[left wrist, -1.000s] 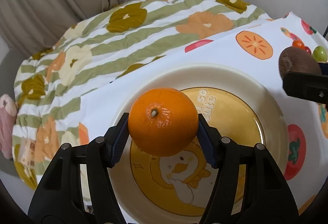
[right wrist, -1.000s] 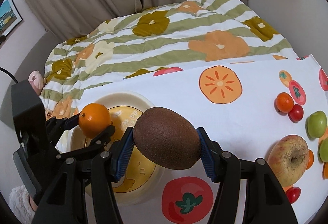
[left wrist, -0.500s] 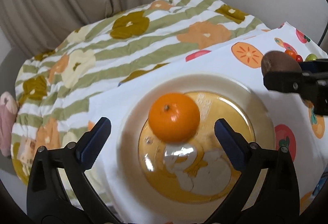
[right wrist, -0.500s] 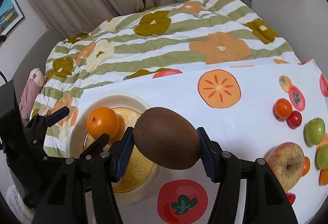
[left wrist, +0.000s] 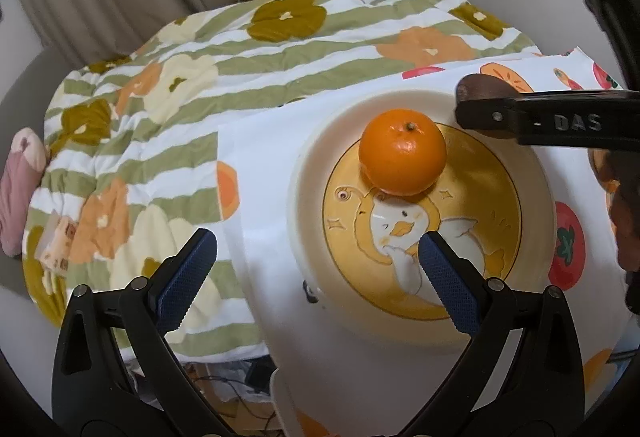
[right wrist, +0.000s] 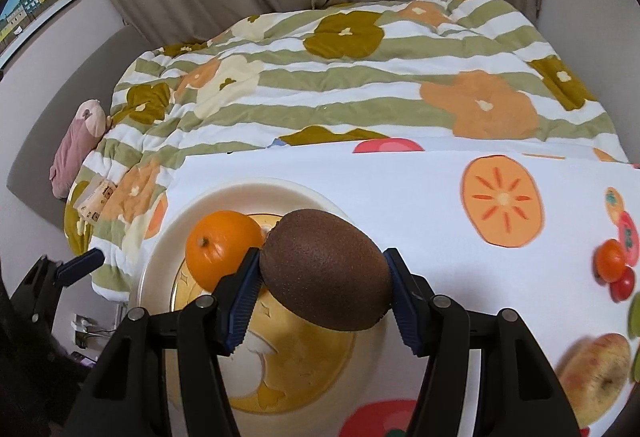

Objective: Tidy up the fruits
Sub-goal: 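Release the orange into the bowl with the left tool while the right tool drops the kiwi beside it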

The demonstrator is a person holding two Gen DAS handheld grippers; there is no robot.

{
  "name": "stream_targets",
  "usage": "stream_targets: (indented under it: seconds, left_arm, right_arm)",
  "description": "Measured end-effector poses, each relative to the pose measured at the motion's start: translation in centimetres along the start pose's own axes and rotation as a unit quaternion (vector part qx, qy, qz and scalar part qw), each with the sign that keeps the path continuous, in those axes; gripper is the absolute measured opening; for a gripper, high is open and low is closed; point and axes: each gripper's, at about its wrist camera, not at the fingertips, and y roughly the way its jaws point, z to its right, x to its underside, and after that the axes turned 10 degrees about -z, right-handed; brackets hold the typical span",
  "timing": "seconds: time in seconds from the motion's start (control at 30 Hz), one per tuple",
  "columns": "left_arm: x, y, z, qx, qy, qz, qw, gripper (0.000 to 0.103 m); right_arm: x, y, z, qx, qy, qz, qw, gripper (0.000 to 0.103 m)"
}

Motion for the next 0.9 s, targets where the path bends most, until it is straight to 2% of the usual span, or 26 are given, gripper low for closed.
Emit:
stream_targets:
  seconds: [0.2, 0.33, 0.5, 0.9]
  left_arm:
    - [0.4, -0.3, -0.7, 0.013, -0.013, 0.003, 0.9998, 0.103]
    - [0.5, -0.2, -0.8, 0.021, -0.018, 0.002, 0.9996, 0.103]
    - [0.6, 0.0, -0.8, 0.027, -0.021, 0.001, 0.9994, 0.103]
    - [1.0, -0.4, -1.2, 0.03, -0.034, 0.004, 0.9989, 0.103]
  right_arm:
    - [-0.8, 0.8, -0.8, 0.023, -0.01, 0.01, 1.0, 0.056]
    - [-1.1, 1.0, -1.0, 0.022, -0.013, 0.013, 1.0, 0.056]
    - [-1.0, 0.9, -1.5, 0.001, -0.008, 0.01, 1.0, 0.056]
    - [-1.2, 0.8, -1.8, 0.012, -0.005, 0.022, 1.0, 0.059]
